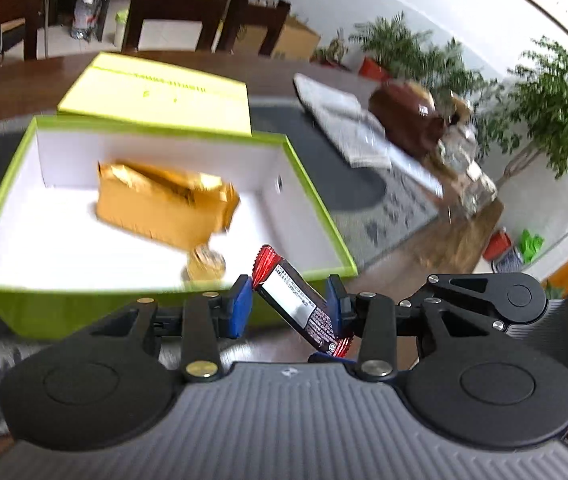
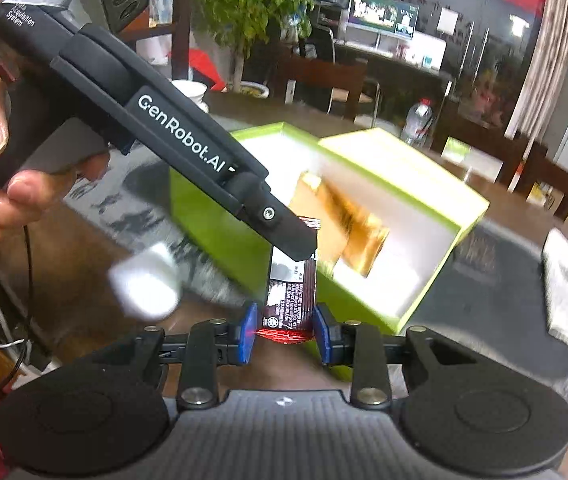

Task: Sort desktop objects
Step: 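Carry the chocolate bar into the green box and release it, then withdraw both open tools from the box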

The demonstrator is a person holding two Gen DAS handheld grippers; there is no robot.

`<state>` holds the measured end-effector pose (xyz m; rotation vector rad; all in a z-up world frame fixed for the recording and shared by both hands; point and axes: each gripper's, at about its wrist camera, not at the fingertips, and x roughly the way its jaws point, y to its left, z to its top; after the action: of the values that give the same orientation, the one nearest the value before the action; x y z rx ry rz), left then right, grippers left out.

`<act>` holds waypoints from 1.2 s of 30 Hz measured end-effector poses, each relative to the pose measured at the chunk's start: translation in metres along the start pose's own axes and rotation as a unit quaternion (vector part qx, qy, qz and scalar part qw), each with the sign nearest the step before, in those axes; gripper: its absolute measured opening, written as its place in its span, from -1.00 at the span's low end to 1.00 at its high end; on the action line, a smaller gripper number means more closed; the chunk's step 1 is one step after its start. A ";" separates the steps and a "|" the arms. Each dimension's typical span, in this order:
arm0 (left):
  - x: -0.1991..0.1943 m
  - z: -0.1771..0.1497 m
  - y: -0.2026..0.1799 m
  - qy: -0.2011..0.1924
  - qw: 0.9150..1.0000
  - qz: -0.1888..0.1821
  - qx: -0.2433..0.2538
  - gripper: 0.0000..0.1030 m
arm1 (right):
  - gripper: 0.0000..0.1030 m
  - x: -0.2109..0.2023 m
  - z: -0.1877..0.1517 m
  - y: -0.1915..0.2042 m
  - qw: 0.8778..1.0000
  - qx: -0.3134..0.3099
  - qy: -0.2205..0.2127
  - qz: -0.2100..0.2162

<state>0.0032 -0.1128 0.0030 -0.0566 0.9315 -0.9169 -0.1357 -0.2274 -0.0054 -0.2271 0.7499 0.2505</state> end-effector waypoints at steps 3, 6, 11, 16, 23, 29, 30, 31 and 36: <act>0.002 0.020 0.009 -0.022 1.000 0.008 -0.009 -0.21 | -0.42 0.013 0.022 -0.011 1.000 -0.012 -0.011 -0.010; 0.011 0.041 0.022 -0.034 0.999 0.013 -0.022 -0.21 | -0.44 0.027 0.041 -0.023 1.000 -0.006 -0.013 -0.010; 0.037 0.071 0.044 -0.034 0.999 0.025 -0.033 -0.20 | -0.49 0.068 0.068 -0.048 1.000 0.011 0.001 -0.008; 0.066 0.080 0.070 -0.015 0.997 0.042 -0.056 -0.20 | -0.49 0.110 0.072 -0.065 0.999 0.034 0.035 0.000; 0.067 0.075 0.087 -0.015 0.996 0.045 -0.073 -0.20 | -0.48 0.127 0.066 -0.071 0.998 0.039 0.052 -0.003; 0.041 0.062 0.082 -0.028 0.996 0.047 -0.070 -0.15 | -0.31 0.114 0.066 -0.072 0.998 0.051 0.030 -0.011; 0.035 0.059 0.080 -0.032 0.996 0.048 -0.067 -0.14 | -0.28 0.108 0.067 -0.070 0.998 0.049 0.023 -0.013; 0.028 0.056 0.078 -0.036 0.996 0.049 -0.064 -0.12 | -0.22 0.102 0.067 -0.068 0.999 0.047 0.016 -0.014; -0.007 0.038 0.068 -0.052 0.996 0.056 -0.053 -0.07 | 0.00 0.070 0.065 -0.052 0.999 0.039 -0.020 -0.013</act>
<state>0.0725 -0.0770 0.0034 -0.1391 0.8774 -0.7539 -0.0289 -0.2475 -0.0019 -0.1569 0.7143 0.2002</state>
